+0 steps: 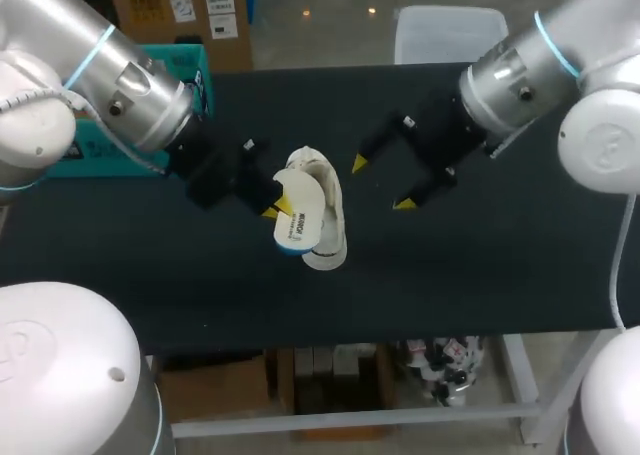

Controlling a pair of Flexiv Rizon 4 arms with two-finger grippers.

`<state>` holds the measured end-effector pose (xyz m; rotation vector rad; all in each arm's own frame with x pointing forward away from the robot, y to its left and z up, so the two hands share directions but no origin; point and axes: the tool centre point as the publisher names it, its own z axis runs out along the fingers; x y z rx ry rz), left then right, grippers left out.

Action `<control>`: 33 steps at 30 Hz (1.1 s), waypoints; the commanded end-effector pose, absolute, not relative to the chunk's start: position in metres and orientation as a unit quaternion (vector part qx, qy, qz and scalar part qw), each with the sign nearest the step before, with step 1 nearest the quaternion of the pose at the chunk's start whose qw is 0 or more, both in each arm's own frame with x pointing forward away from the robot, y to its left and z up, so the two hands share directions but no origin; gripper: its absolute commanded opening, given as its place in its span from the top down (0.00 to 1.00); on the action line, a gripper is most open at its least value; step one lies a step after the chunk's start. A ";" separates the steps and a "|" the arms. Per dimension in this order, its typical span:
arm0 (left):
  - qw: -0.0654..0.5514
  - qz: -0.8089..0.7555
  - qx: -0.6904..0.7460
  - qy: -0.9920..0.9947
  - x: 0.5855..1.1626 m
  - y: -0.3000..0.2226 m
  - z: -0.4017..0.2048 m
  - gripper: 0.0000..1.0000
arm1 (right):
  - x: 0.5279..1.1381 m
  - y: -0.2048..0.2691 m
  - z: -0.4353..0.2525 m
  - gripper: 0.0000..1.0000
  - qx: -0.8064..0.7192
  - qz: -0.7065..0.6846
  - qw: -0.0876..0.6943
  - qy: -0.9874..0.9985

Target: Open the shoe tongue, take the insole out of the shoe, put the insole back into the shoe, and pack the shoe into the shoebox

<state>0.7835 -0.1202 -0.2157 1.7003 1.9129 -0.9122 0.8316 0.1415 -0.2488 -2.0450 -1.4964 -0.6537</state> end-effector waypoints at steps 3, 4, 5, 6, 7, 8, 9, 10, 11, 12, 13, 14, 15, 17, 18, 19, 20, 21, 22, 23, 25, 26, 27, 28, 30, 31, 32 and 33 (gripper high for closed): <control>0.206 -0.354 0.610 0.678 0.786 -0.130 -0.226 1.00 | 0.820 0.139 -0.265 0.00 -0.756 -0.334 0.254 -0.502; 0.206 -0.353 0.612 0.677 0.786 -0.131 -0.227 1.00 | 0.820 0.139 -0.265 0.00 -0.756 -0.334 0.254 -0.502; 0.205 -0.355 0.615 0.673 0.786 -0.132 -0.228 1.00 | 0.820 0.139 -0.265 0.00 -0.756 -0.334 0.254 -0.502; 0.204 -0.359 0.618 0.669 0.786 -0.132 -0.228 1.00 | 0.820 0.139 -0.265 0.00 -0.756 -0.334 0.254 -0.502; 0.205 -0.359 0.619 0.668 0.786 -0.132 -0.229 1.00 | 0.820 0.139 -0.265 0.00 -0.756 -0.334 0.254 -0.502; 0.206 -0.359 0.620 0.667 0.786 -0.133 -0.229 1.00 | 0.820 0.139 -0.265 0.00 -0.756 -0.334 0.254 -0.502; 0.207 -0.360 0.621 0.665 0.787 -0.133 -0.230 1.00 | 0.820 0.139 -0.265 0.00 -0.756 -0.334 0.254 -0.502; 0.208 -0.361 0.621 0.664 0.787 -0.133 -0.231 1.00 | 0.822 0.141 -0.266 0.00 -0.764 -0.336 0.260 -0.486; 0.209 -0.361 0.622 0.663 0.787 -0.134 -0.231 1.00 | 0.822 0.142 -0.266 0.00 -0.771 -0.333 0.263 -0.475; 0.210 -0.367 0.623 0.659 0.789 -0.134 -0.232 1.00 | 0.823 0.143 -0.268 0.00 -0.781 -0.340 0.275 -0.445; 0.210 -0.367 0.623 0.658 0.789 -0.134 -0.233 1.00 | 0.823 0.143 -0.270 0.00 -0.790 -0.335 0.286 -0.426; 0.211 -0.368 0.625 0.655 0.790 -0.135 -0.234 1.00 | 0.823 0.143 -0.273 0.00 -0.797 -0.325 0.292 -0.417; 0.211 -0.370 0.626 0.653 0.790 -0.136 -0.235 1.00 | 0.822 0.144 -0.275 0.00 -0.800 -0.324 0.304 -0.402; 0.211 -0.375 0.628 0.648 0.791 -0.137 -0.237 1.00 | 0.821 0.145 -0.279 0.00 -0.805 -0.323 0.316 -0.385; 0.212 -0.376 0.629 0.647 0.792 -0.137 -0.238 1.00 | 0.821 0.147 -0.279 0.00 -0.806 -0.323 0.321 -0.377; 0.212 -0.381 0.630 0.643 0.793 -0.138 -0.239 1.00 | 0.820 0.149 -0.281 0.00 -0.803 -0.325 0.332 -0.372; 0.211 -0.385 0.630 0.640 0.793 -0.138 -0.239 1.00 | 0.821 0.150 -0.283 0.00 -0.803 -0.326 0.334 -0.371; 0.212 -0.387 0.630 0.639 0.793 -0.138 -0.240 1.00 | 0.821 0.152 -0.284 0.00 -0.803 -0.328 0.332 -0.371; 0.213 -0.389 0.630 0.637 0.793 -0.139 -0.241 1.00 | 0.822 0.155 -0.287 0.00 -0.795 -0.339 0.343 -0.369; 0.213 -0.391 0.630 0.636 0.793 -0.140 -0.242 1.00 | 0.823 0.157 -0.288 0.00 -0.792 -0.344 0.346 -0.368; 0.214 -0.401 0.627 0.632 0.793 -0.141 -0.244 1.00 | 0.826 0.161 -0.293 0.00 -0.780 -0.361 0.360 -0.363; 0.214 -0.404 0.627 0.631 0.793 -0.141 -0.245 1.00 | 0.827 0.164 -0.296 0.05 -0.779 -0.362 0.362 -0.363; 0.214 -0.407 0.626 0.630 0.793 -0.141 -0.246 1.00 | 0.828 0.166 -0.299 0.10 -0.777 -0.362 0.366 -0.363; 0.215 -0.409 0.626 0.629 0.794 -0.140 -0.246 1.00 | 0.830 0.169 -0.301 0.10 -0.771 -0.367 0.375 -0.361; 0.216 -0.419 0.623 0.625 0.794 -0.139 -0.248 1.00 | 0.833 0.173 -0.305 0.09 -0.768 -0.372 0.380 -0.358; 0.217 -0.422 0.622 0.623 0.794 -0.139 -0.248 1.00 | 0.834 0.175 -0.307 0.10 -0.759 -0.380 0.390 -0.358; 0.219 -0.424 0.620 0.623 0.794 -0.138 -0.248 1.00 | 0.836 0.177 -0.309 0.11 -0.759 -0.379 0.390 -0.358; 0.220 -0.426 0.618 0.622 0.794 -0.137 -0.248 1.00 | 0.837 0.179 -0.311 0.17 -0.755 -0.382 0.396 -0.356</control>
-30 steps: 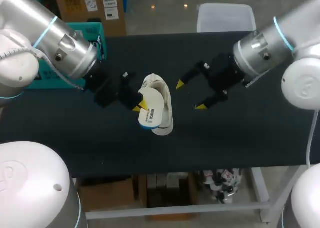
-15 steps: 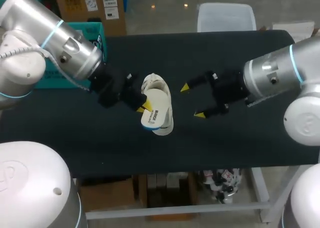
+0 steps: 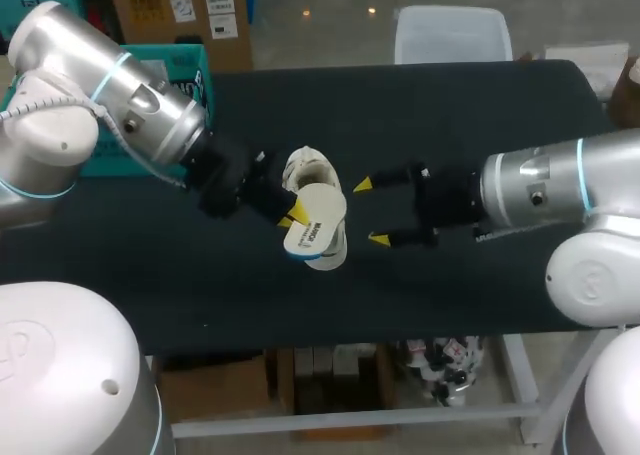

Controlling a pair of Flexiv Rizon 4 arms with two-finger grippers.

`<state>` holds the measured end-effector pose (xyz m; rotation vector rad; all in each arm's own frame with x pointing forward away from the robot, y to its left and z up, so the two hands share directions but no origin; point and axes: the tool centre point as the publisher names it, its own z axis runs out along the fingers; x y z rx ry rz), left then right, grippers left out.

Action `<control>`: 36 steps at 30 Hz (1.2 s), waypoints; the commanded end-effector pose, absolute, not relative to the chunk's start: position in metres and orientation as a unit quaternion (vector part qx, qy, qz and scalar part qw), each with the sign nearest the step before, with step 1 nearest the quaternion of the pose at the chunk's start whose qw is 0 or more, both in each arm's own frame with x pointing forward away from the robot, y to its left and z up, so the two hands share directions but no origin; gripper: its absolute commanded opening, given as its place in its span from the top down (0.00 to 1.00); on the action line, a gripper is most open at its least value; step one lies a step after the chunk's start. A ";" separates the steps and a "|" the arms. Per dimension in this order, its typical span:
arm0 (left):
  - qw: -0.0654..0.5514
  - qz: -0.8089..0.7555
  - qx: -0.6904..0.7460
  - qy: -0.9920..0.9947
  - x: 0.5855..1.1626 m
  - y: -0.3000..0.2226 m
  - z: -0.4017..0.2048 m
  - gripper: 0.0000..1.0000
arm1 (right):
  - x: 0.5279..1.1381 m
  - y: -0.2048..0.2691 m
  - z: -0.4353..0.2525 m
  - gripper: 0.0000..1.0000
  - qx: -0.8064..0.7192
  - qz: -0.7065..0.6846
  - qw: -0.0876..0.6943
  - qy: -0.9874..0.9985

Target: Open the shoe tongue, take the insole out of the shoe, put the insole back into the shoe, and pack the shoe into the shoebox

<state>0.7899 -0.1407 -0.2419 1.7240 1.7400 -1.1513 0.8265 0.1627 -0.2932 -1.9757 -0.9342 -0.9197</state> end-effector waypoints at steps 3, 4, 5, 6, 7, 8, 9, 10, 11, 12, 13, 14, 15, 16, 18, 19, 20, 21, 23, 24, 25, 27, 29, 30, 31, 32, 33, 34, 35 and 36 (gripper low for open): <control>0.224 -0.431 0.617 0.619 0.793 -0.135 -0.249 1.00 | 0.842 0.184 -0.315 0.23 -0.742 -0.398 0.408 -0.353; 0.224 -0.433 0.617 0.618 0.793 -0.134 -0.250 1.00 | 0.843 0.186 -0.315 0.26 -0.735 -0.403 0.415 -0.353; 0.225 -0.433 0.617 0.618 0.792 -0.134 -0.251 1.00 | 0.845 0.188 -0.315 0.27 -0.735 -0.403 0.415 -0.353; 0.226 -0.434 0.616 0.617 0.792 -0.133 -0.251 1.00 | 0.847 0.190 -0.314 0.30 -0.731 -0.407 0.417 -0.355; 0.227 -0.437 0.615 0.616 0.793 -0.132 -0.252 1.00 | 0.849 0.193 -0.314 0.31 -0.727 -0.407 0.423 -0.357; 0.228 -0.437 0.615 0.615 0.793 -0.132 -0.252 1.00 | 0.850 0.195 -0.314 0.33 -0.722 -0.409 0.428 -0.358; 0.230 -0.438 0.614 0.614 0.793 -0.131 -0.253 1.00 | 0.851 0.198 -0.313 0.37 -0.715 -0.413 0.435 -0.359; 0.231 -0.441 0.614 0.613 0.793 -0.131 -0.253 1.00 | 0.852 0.199 -0.313 0.40 -0.713 -0.414 0.437 -0.359; 0.231 -0.442 0.613 0.612 0.793 -0.131 -0.254 1.00 | 0.853 0.201 -0.312 0.42 -0.711 -0.415 0.439 -0.359; 0.232 -0.445 0.613 0.610 0.793 -0.131 -0.254 1.00 | 0.853 0.202 -0.312 0.41 -0.704 -0.418 0.446 -0.360; 0.232 -0.446 0.613 0.610 0.793 -0.130 -0.254 1.00 | 0.854 0.204 -0.312 0.41 -0.704 -0.418 0.447 -0.361; 0.232 -0.446 0.613 0.609 0.793 -0.130 -0.255 1.00 | 0.854 0.204 -0.311 0.43 -0.700 -0.419 0.451 -0.362; 0.232 -0.447 0.612 0.609 0.794 -0.130 -0.256 1.00 | 0.854 0.206 -0.311 0.46 -0.691 -0.426 0.458 -0.361; 0.232 -0.449 0.612 0.609 0.794 -0.130 -0.257 1.00 | 0.854 0.206 -0.311 0.50 -0.693 -0.425 0.456 -0.362; 0.231 -0.453 0.609 0.608 0.796 -0.130 -0.258 1.00 | 0.854 0.206 -0.311 0.53 -0.688 -0.429 0.462 -0.360; 0.231 -0.454 0.609 0.609 0.797 -0.129 -0.258 1.00 | 0.854 0.206 -0.311 0.54 -0.688 -0.429 0.462 -0.360; 0.231 -0.454 0.608 0.609 0.797 -0.129 -0.258 1.00 | 0.854 0.206 -0.311 0.54 -0.688 -0.429 0.461 -0.360; 0.231 -0.454 0.608 0.609 0.797 -0.129 -0.259 1.00 | 0.854 0.206 -0.311 0.54 -0.686 -0.431 0.463 -0.360; 0.230 -0.456 0.606 0.610 0.799 -0.128 -0.260 1.00 | 0.854 0.206 -0.311 0.56 -0.683 -0.433 0.464 -0.360; 0.230 -0.457 0.605 0.610 0.799 -0.128 -0.260 1.00 | 0.854 0.207 -0.311 0.57 -0.678 -0.436 0.469 -0.361; 0.230 -0.458 0.604 0.610 0.800 -0.128 -0.261 1.00 | 0.854 0.207 -0.310 0.59 -0.673 -0.439 0.473 -0.361; 0.230 -0.460 0.602 0.611 0.801 -0.126 -0.261 1.00 | 0.855 0.207 -0.310 0.62 -0.671 -0.441 0.473 -0.362; 0.229 -0.463 0.601 0.609 0.802 -0.126 -0.262 1.00 | 0.856 0.208 -0.309 0.64 -0.667 -0.445 0.475 -0.363; 0.230 -0.463 0.601 0.610 0.802 -0.126 -0.262 1.00 | 0.857 0.208 -0.310 0.69 -0.661 -0.448 0.480 -0.363; 0.230 -0.465 0.599 0.610 0.802 -0.125 -0.262 1.00 | 0.858 0.208 -0.310 0.71 -0.657 -0.450 0.485 -0.363; 0.230 -0.465 0.599 0.610 0.802 -0.125 -0.263 1.00 | 0.858 0.209 -0.310 0.73 -0.658 -0.449 0.483 -0.363; 0.229 -0.466 0.599 0.610 0.802 -0.126 -0.263 1.00 | 0.859 0.209 -0.311 0.80 -0.656 -0.449 0.486 -0.364; 0.229 -0.466 0.598 0.610 0.802 -0.126 -0.263 1.00 | 0.859 0.210 -0.311 0.81 -0.651 -0.451 0.490 -0.365; 0.229 -0.466 0.598 0.611 0.802 -0.126 -0.264 1.00 | 0.860 0.210 -0.311 0.84 -0.650 -0.451 0.490 -0.365; 0.229 -0.466 0.598 0.611 0.803 -0.126 -0.264 1.00 | 0.860 0.210 -0.311 0.87 -0.651 -0.451 0.490 -0.365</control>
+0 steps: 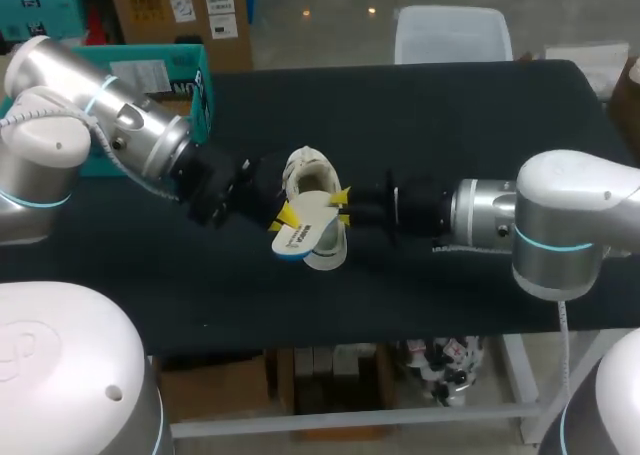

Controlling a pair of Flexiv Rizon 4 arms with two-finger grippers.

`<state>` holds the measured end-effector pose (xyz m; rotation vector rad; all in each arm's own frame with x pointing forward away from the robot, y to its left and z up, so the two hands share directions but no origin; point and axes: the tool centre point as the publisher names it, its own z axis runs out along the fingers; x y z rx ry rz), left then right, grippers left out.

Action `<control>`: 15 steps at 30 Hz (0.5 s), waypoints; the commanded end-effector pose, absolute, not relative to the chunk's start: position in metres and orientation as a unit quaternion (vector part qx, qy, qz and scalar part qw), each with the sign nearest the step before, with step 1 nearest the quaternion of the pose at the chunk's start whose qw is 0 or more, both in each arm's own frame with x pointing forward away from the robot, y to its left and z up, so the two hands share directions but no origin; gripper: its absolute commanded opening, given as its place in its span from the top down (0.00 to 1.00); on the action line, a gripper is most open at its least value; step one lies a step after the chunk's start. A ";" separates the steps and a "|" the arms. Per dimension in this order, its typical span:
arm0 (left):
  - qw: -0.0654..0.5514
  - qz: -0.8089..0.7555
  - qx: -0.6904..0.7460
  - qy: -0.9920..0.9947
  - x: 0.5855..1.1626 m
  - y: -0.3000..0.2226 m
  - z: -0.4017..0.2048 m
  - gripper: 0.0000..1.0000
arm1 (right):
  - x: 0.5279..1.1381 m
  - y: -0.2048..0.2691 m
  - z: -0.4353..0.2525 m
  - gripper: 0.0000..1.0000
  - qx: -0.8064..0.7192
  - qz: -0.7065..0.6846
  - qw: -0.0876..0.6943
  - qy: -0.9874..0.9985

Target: Open the shoe tongue, take the insole out of the shoe, put the insole back into the shoe, and pack the shoe into the shoebox

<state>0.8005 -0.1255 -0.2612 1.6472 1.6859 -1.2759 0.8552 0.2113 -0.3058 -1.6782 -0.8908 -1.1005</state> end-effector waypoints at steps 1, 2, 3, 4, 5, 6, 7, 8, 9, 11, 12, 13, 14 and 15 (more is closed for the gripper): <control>0.229 -0.466 0.597 0.612 0.803 -0.127 -0.265 1.00 | 0.860 0.211 -0.311 0.97 -0.645 -0.452 0.494 -0.366; 0.228 -0.466 0.596 0.612 0.803 -0.127 -0.265 1.00 | 0.860 0.212 -0.311 1.00 -0.645 -0.452 0.495 -0.367; 0.228 -0.466 0.594 0.615 0.804 -0.127 -0.266 1.00 | 0.861 0.212 -0.312 1.00 -0.643 -0.452 0.497 -0.368; 0.228 -0.463 0.593 0.617 0.804 -0.128 -0.266 1.00 | 0.861 0.212 -0.312 1.00 -0.639 -0.453 0.501 -0.368; 0.227 -0.462 0.593 0.619 0.805 -0.128 -0.267 1.00 | 0.861 0.212 -0.312 1.00 -0.639 -0.453 0.501 -0.368; 0.226 -0.462 0.591 0.621 0.806 -0.129 -0.268 1.00 | 0.861 0.212 -0.312 1.00 -0.639 -0.453 0.501 -0.369; 0.225 -0.460 0.589 0.625 0.806 -0.129 -0.268 1.00 | 0.861 0.212 -0.312 1.00 -0.636 -0.455 0.503 -0.369; 0.224 -0.458 0.587 0.629 0.807 -0.129 -0.269 1.00 | 0.861 0.212 -0.312 1.00 -0.634 -0.455 0.504 -0.369; 0.223 -0.459 0.584 0.631 0.808 -0.129 -0.270 1.00 | 0.862 0.212 -0.313 1.00 -0.634 -0.456 0.505 -0.369; 0.223 -0.456 0.580 0.638 0.810 -0.129 -0.271 1.00 | 0.862 0.212 -0.313 1.00 -0.633 -0.456 0.506 -0.369; 0.222 -0.455 0.578 0.640 0.811 -0.129 -0.271 1.00 | 0.862 0.212 -0.314 1.00 -0.632 -0.456 0.506 -0.369; 0.222 -0.455 0.576 0.641 0.811 -0.128 -0.271 1.00 | 0.862 0.212 -0.314 1.00 -0.631 -0.456 0.507 -0.369; 0.223 -0.454 0.575 0.643 0.812 -0.128 -0.272 0.81 | 0.862 0.212 -0.314 1.00 -0.630 -0.457 0.509 -0.369; 0.223 -0.453 0.574 0.645 0.813 -0.128 -0.272 0.60 | 0.862 0.211 -0.314 1.00 -0.629 -0.457 0.509 -0.369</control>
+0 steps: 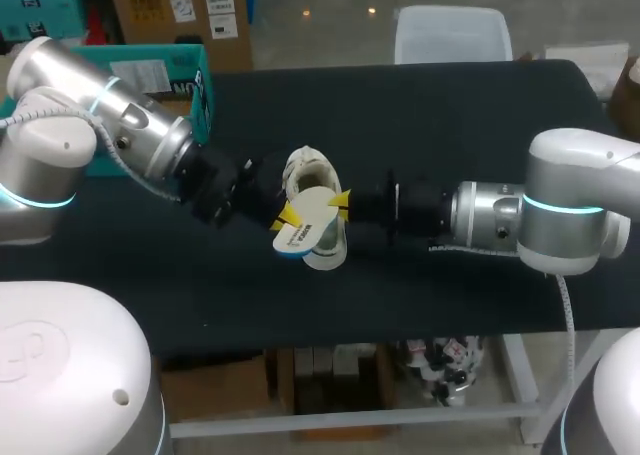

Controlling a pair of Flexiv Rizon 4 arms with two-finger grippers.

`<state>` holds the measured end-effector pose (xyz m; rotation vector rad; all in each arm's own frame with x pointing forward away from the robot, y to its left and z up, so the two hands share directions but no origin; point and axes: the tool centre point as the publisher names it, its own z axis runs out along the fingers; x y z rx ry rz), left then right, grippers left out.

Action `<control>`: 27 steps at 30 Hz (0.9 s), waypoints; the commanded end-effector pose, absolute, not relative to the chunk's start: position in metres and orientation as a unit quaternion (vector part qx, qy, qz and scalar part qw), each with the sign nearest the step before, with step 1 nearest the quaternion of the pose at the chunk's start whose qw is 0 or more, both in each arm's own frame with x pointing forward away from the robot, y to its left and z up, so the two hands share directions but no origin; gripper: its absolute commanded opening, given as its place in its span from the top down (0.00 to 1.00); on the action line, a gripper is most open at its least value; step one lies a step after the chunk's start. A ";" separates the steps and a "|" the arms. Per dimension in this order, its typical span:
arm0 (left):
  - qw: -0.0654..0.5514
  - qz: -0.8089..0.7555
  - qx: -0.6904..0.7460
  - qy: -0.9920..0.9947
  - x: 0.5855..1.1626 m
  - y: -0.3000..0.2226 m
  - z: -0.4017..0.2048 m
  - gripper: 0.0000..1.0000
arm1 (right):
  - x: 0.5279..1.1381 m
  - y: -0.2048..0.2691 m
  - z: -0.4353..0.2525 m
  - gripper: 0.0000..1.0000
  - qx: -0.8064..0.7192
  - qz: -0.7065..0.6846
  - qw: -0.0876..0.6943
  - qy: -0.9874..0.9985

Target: Open the shoe tongue, take the insole out of the shoe, put the insole back into the shoe, and pack the shoe into the shoebox

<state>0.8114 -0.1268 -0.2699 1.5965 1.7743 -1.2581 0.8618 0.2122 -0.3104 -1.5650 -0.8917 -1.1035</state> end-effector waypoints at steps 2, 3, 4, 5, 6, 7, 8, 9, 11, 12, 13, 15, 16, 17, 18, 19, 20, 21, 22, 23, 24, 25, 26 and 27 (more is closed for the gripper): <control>0.224 -0.453 0.571 0.647 0.814 -0.127 -0.272 0.45 | 0.862 0.211 -0.313 1.00 -0.627 -0.458 0.511 -0.369; 0.225 -0.453 0.569 0.648 0.815 -0.127 -0.272 0.31 | 0.862 0.211 -0.312 1.00 -0.627 -0.458 0.511 -0.369; 0.225 -0.454 0.567 0.650 0.816 -0.127 -0.273 0.08 | 0.862 0.210 -0.312 1.00 -0.627 -0.458 0.510 -0.369; 0.224 -0.455 0.566 0.650 0.817 -0.126 -0.273 0.06 | 0.862 0.211 -0.312 1.00 -0.624 -0.460 0.513 -0.369; 0.225 -0.454 0.563 0.653 0.818 -0.126 -0.274 0.07 | 0.863 0.211 -0.311 1.00 -0.622 -0.461 0.514 -0.369; 0.225 -0.454 0.561 0.654 0.819 -0.126 -0.275 0.07 | 0.863 0.211 -0.311 1.00 -0.622 -0.461 0.514 -0.369; 0.225 -0.455 0.558 0.657 0.821 -0.126 -0.276 0.09 | 0.863 0.212 -0.311 1.00 -0.622 -0.461 0.514 -0.370; 0.227 -0.452 0.555 0.660 0.823 -0.126 -0.277 0.10 | 0.863 0.212 -0.310 1.00 -0.621 -0.461 0.514 -0.370; 0.228 -0.450 0.548 0.667 0.827 -0.126 -0.280 0.10 | 0.862 0.212 -0.310 1.00 -0.620 -0.461 0.516 -0.370; 0.229 -0.448 0.544 0.671 0.830 -0.125 -0.281 0.10 | 0.862 0.213 -0.310 1.00 -0.617 -0.462 0.518 -0.369; 0.229 -0.449 0.543 0.672 0.833 -0.125 -0.283 0.11 | 0.862 0.213 -0.310 1.00 -0.617 -0.462 0.519 -0.369; 0.230 -0.448 0.537 0.677 0.838 -0.124 -0.286 0.14 | 0.862 0.213 -0.309 1.00 -0.614 -0.463 0.522 -0.369; 0.230 -0.447 0.534 0.679 0.841 -0.124 -0.288 0.16 | 0.862 0.214 -0.308 1.00 -0.614 -0.462 0.522 -0.369; 0.232 -0.445 0.530 0.683 0.843 -0.124 -0.289 0.19 | 0.861 0.214 -0.308 1.00 -0.614 -0.462 0.522 -0.369; 0.232 -0.445 0.528 0.685 0.846 -0.124 -0.289 0.26 | 0.861 0.214 -0.307 1.00 -0.613 -0.462 0.524 -0.370; 0.232 -0.445 0.527 0.686 0.849 -0.124 -0.290 0.35 | 0.861 0.215 -0.307 1.00 -0.613 -0.461 0.524 -0.370; 0.232 -0.445 0.525 0.687 0.852 -0.124 -0.291 0.44 | 0.861 0.215 -0.307 1.00 -0.613 -0.461 0.524 -0.370; 0.234 -0.445 0.523 0.688 0.855 -0.125 -0.292 0.51 | 0.861 0.215 -0.307 1.00 -0.611 -0.461 0.527 -0.370; 0.234 -0.443 0.520 0.692 0.858 -0.125 -0.293 0.53 | 0.861 0.216 -0.307 1.00 -0.611 -0.461 0.528 -0.369; 0.234 -0.443 0.518 0.693 0.860 -0.126 -0.294 0.53 | 0.861 0.216 -0.307 1.00 -0.611 -0.460 0.528 -0.369; 0.234 -0.443 0.518 0.693 0.862 -0.126 -0.295 0.53 | 0.861 0.216 -0.307 1.00 -0.611 -0.460 0.528 -0.369; 0.234 -0.441 0.514 0.698 0.865 -0.127 -0.296 0.53 | 0.861 0.216 -0.307 1.00 -0.611 -0.459 0.528 -0.369; 0.234 -0.440 0.514 0.698 0.867 -0.128 -0.297 0.53 | 0.861 0.217 -0.307 1.00 -0.612 -0.459 0.529 -0.368; 0.234 -0.440 0.514 0.698 0.868 -0.128 -0.297 0.53 | 0.861 0.217 -0.307 1.00 -0.611 -0.459 0.530 -0.367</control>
